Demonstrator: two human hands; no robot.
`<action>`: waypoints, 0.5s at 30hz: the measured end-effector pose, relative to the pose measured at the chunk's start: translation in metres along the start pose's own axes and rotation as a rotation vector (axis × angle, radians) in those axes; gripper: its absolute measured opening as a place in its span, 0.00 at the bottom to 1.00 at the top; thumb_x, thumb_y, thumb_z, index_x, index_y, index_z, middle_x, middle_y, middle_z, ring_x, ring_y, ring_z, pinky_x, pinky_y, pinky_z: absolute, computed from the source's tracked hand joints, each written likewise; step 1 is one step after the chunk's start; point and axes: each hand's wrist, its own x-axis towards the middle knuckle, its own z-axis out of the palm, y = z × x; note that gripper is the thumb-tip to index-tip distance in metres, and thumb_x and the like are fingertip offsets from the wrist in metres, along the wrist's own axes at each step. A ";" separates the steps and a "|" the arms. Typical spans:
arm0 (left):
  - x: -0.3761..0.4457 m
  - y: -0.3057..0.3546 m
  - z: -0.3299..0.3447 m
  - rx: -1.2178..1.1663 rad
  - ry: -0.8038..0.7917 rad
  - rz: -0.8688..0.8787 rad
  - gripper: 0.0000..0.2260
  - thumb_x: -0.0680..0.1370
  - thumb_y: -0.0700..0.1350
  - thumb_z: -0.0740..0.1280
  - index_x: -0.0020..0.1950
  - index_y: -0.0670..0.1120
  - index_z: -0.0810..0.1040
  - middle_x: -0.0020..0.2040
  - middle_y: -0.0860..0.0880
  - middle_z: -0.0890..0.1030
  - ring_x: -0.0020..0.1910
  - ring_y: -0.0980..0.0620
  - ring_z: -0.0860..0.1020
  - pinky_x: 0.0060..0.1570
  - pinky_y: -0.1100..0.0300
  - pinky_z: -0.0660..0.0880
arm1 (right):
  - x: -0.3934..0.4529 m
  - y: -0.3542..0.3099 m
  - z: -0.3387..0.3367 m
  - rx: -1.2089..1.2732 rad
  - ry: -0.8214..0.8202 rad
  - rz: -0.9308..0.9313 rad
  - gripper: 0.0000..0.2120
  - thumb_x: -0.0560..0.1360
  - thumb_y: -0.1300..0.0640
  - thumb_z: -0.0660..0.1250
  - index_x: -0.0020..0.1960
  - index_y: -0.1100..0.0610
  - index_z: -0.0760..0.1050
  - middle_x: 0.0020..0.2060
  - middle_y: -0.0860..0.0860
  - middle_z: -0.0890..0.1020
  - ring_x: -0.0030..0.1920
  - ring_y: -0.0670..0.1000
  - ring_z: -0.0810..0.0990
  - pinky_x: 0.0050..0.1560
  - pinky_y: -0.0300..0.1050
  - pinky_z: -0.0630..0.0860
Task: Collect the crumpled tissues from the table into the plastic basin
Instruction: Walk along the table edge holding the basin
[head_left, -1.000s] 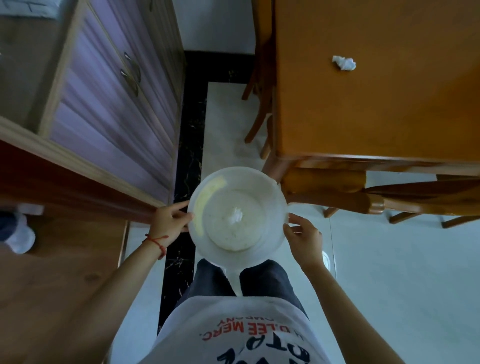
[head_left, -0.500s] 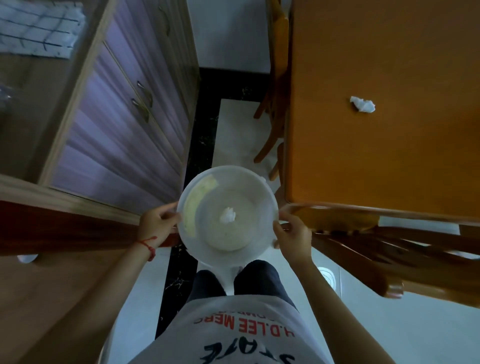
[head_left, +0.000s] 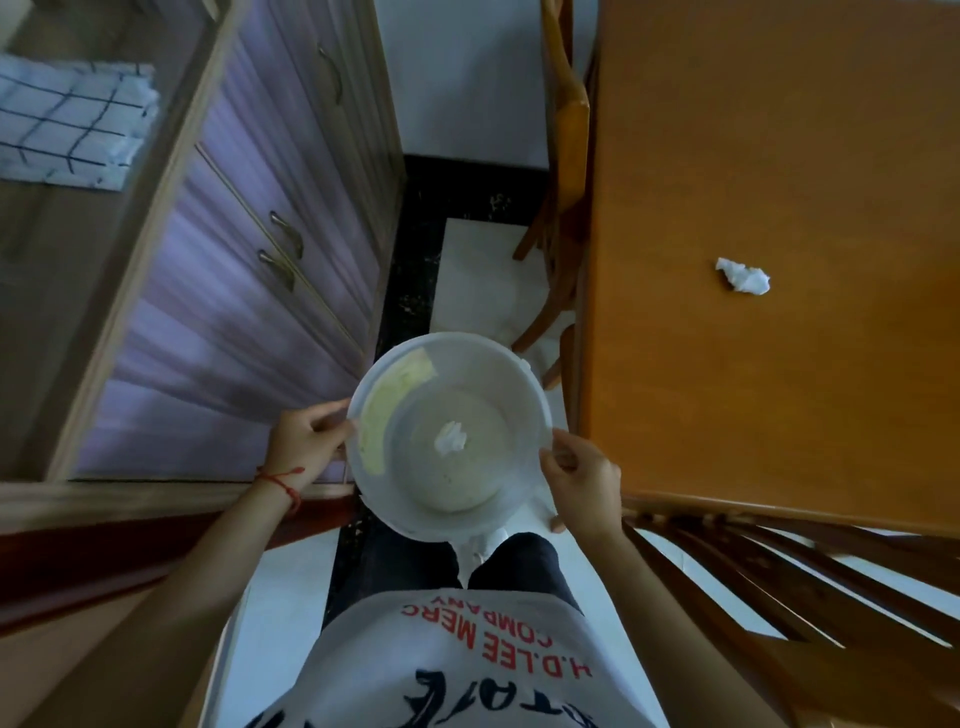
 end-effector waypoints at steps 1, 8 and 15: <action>0.009 0.002 -0.001 -0.021 -0.020 -0.017 0.15 0.73 0.37 0.67 0.60 0.44 0.77 0.42 0.52 0.81 0.40 0.57 0.81 0.44 0.57 0.81 | 0.008 -0.004 0.001 0.003 0.009 0.000 0.12 0.74 0.58 0.66 0.57 0.57 0.77 0.47 0.53 0.83 0.43 0.46 0.81 0.44 0.38 0.79; 0.073 0.031 0.001 -0.056 -0.069 -0.017 0.16 0.73 0.37 0.67 0.61 0.42 0.76 0.40 0.47 0.82 0.39 0.49 0.80 0.37 0.64 0.80 | 0.057 -0.030 0.009 0.010 0.088 0.046 0.12 0.74 0.59 0.65 0.57 0.55 0.77 0.47 0.52 0.83 0.43 0.48 0.80 0.44 0.38 0.78; 0.121 0.058 0.009 -0.066 -0.112 0.000 0.17 0.73 0.36 0.67 0.61 0.42 0.76 0.39 0.45 0.80 0.39 0.50 0.79 0.48 0.47 0.79 | 0.098 -0.044 0.012 -0.030 0.190 0.048 0.09 0.75 0.56 0.64 0.54 0.53 0.79 0.45 0.50 0.84 0.40 0.44 0.81 0.41 0.38 0.79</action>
